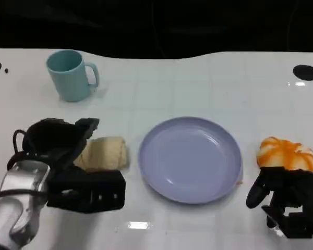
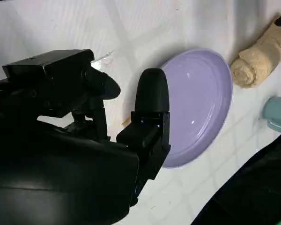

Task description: Grasp the towel on the left side of the plate with the left hand and place it into the plate.

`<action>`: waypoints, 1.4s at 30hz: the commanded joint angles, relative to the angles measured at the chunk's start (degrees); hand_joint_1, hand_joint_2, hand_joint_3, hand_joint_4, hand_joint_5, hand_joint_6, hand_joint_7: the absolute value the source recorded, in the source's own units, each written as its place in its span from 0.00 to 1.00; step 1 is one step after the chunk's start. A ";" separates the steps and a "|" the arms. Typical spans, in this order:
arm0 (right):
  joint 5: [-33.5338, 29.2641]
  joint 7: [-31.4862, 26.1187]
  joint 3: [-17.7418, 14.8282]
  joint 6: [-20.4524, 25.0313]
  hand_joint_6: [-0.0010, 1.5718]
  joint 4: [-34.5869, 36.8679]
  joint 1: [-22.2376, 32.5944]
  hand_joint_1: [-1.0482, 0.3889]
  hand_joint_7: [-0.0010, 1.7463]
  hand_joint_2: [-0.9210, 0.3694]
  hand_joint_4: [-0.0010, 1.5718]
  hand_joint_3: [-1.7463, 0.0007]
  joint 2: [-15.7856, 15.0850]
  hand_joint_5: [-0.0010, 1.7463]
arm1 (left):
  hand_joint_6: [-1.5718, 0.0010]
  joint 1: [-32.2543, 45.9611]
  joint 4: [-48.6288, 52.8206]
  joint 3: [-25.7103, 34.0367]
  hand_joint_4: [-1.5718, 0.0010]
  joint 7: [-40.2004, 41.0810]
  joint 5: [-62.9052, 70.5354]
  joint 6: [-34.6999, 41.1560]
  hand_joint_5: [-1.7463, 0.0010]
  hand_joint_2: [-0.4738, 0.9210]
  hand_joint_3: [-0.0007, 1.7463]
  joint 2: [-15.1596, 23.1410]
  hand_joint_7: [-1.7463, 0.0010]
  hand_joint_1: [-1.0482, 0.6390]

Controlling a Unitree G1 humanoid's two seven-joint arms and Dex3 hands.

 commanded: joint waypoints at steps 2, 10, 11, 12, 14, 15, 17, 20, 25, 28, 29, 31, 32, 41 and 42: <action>-0.37 -0.37 -0.10 -0.02 0.39 -0.07 -0.15 0.80 0.75 0.11 0.38 0.58 -0.64 0.90 | 0.82 -6.23 10.47 -2.85 0.76 2.07 -0.51 -1.14 0.95 0.96 0.00 -1.21 0.99 0.27; -0.59 -0.60 0.00 0.16 0.39 -0.54 0.06 0.81 0.75 0.10 0.38 0.59 -0.63 0.89 | 0.82 -15.86 29.82 -7.57 0.74 5.15 -1.07 -3.74 0.96 0.96 0.00 -5.20 0.99 0.26; -0.59 -0.61 0.00 0.19 0.39 -0.60 0.12 0.80 0.74 0.10 0.38 0.59 -0.64 0.89 | 0.81 -16.78 32.13 -7.84 0.73 5.56 -1.43 -4.08 0.97 0.96 0.00 -5.83 0.99 0.26; -0.59 -0.64 0.01 0.24 0.39 -0.65 0.16 0.80 0.74 0.09 0.38 0.60 -0.64 0.89 | 0.81 -17.51 33.91 -8.11 0.72 5.98 -1.79 -4.40 0.97 0.96 0.00 -6.27 0.99 0.27; -0.43 -0.63 -0.01 0.05 0.39 -0.67 0.27 0.80 0.74 0.09 0.38 0.60 -0.61 0.89 | 0.80 -18.76 37.20 -8.55 0.71 6.40 -2.89 -5.70 0.97 0.97 0.00 -6.83 0.99 0.29; -0.31 -0.61 -0.05 -0.02 0.39 -0.65 0.29 0.80 0.74 0.09 0.38 0.60 -0.57 0.89 | 0.79 -19.26 38.64 -8.73 0.70 6.53 -3.42 -6.50 0.97 0.98 0.01 -6.98 0.99 0.31; -0.07 -0.57 -0.10 -0.22 0.40 -0.52 0.30 0.81 0.74 0.09 0.39 0.60 -0.45 0.89 | 0.77 -20.03 41.03 -9.03 0.68 6.58 -4.45 -8.05 0.97 0.99 0.02 -7.13 0.99 0.34; -0.13 -0.58 -0.03 -0.30 0.40 -0.46 0.28 0.81 0.75 0.09 0.38 0.60 -0.46 0.90 | 0.73 -20.70 43.26 -9.20 0.65 5.92 -6.18 -10.33 0.96 1.00 0.05 -7.02 0.98 0.37; -0.31 -0.66 -0.01 -0.07 0.40 -0.66 0.23 0.80 0.75 0.10 0.39 0.60 -0.52 0.89 | 0.46 -19.83 45.24 -8.04 0.51 9.92 -9.75 -15.57 0.48 1.00 0.11 -6.30 0.97 0.45; 0.04 -0.49 -0.20 0.03 0.40 -0.64 0.24 0.80 0.75 0.09 0.39 0.59 -0.50 0.89 | 0.29 -18.45 45.64 -6.78 0.43 16.53 -11.54 -18.49 0.38 1.00 0.14 -6.06 0.94 0.49; 0.04 -0.48 -0.21 0.06 0.40 -0.66 0.24 0.80 0.75 0.09 0.39 0.59 -0.51 0.89 | 0.24 -17.74 45.67 -6.49 0.46 20.45 -11.73 -19.30 0.21 1.00 0.15 -5.94 0.90 0.49; 0.02 -0.48 -0.21 0.00 0.40 -0.67 0.26 0.80 0.75 0.10 0.39 0.59 -0.55 0.89 | 0.52 -16.70 45.83 -6.08 0.46 26.82 -11.96 -20.61 0.04 1.00 0.14 -5.85 0.25 0.50; 0.05 -0.47 -0.23 -0.09 0.40 -0.64 0.27 0.80 0.75 0.10 0.39 0.59 -0.56 0.89 | 0.57 -16.21 45.92 -5.78 0.45 30.04 -12.08 -21.43 0.02 1.00 0.13 -5.84 0.13 0.50; -0.06 -0.61 -0.18 -0.12 0.40 -0.51 0.26 0.80 0.74 0.10 0.39 0.59 -0.52 0.89 | 0.64 -14.26 43.39 -2.44 0.46 42.24 -14.51 -23.18 0.00 0.82 0.47 -5.80 0.00 0.50; -0.02 -0.60 -0.21 -0.23 0.40 -0.43 0.24 0.80 0.74 0.10 0.39 0.59 -0.51 0.89 | 0.64 -14.23 42.60 -2.03 0.46 41.92 -14.88 -22.62 0.00 0.83 0.46 -5.87 0.00 0.50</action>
